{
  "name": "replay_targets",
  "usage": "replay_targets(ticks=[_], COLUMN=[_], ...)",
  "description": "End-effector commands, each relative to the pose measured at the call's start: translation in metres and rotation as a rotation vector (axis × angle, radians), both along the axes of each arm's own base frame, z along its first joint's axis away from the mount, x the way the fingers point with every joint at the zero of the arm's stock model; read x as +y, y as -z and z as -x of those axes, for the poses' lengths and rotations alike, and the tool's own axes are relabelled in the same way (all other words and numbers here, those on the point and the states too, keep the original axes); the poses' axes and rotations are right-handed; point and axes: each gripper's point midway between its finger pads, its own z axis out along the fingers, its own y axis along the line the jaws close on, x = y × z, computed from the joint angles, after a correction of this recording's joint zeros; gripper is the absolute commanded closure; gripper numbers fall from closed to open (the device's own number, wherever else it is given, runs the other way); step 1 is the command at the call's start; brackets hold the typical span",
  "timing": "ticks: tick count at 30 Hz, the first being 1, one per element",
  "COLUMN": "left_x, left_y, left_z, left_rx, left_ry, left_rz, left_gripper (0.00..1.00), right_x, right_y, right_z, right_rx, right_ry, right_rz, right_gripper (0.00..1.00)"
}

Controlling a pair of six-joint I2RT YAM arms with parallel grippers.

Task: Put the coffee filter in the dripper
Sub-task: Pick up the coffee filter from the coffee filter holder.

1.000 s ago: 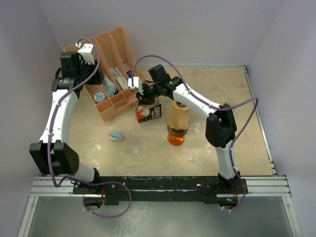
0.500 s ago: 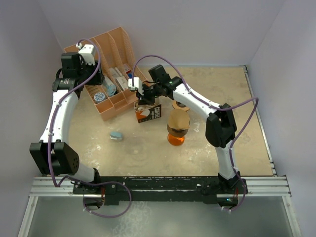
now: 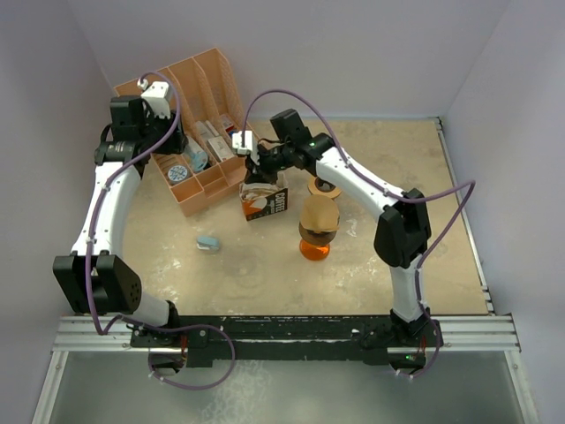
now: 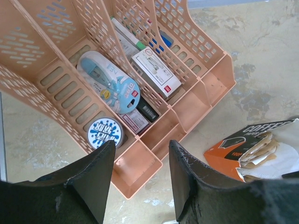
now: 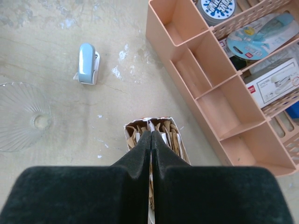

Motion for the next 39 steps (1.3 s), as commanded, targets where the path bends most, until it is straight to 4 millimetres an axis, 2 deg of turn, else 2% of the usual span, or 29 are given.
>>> replay_targets(ticks=[1,12,19,22,31,39], left_x=[-0.004,-0.059,-0.114,-0.133,-0.155,-0.172], left_y=[-0.023,-0.014,0.01,0.011,-0.012,-0.007], left_z=[0.003,0.033,0.078,0.09,0.083,0.081], left_rx=[-0.083,-0.092,-0.057,-0.071,-0.172,-0.209], left_ry=[0.043,0.407,0.755,0.851,0.948,1.048], left_rz=[-0.002,0.057,-0.062,-0.083,-0.067,-0.037], left_gripper=[0.52,0.51,0.5,0.5,0.48,0.45], right_x=[-0.002,-0.021,-0.038,-0.043,-0.051,-0.056], right_y=[-0.047,-0.106,-0.13,-0.138,-0.161,-0.181], right_z=[0.003,0.0,0.012,0.014,0.021,0.03], right_rx=[-0.044,-0.117,-0.14,-0.149,-0.156,-0.16], right_ry=[-0.012,0.023,-0.005,-0.006,-0.023,-0.054], right_rz=[-0.089,-0.159,-0.189,-0.198,-0.25,-0.293], right_gripper=[1.0,1.0,1.0,1.0,1.0,1.0])
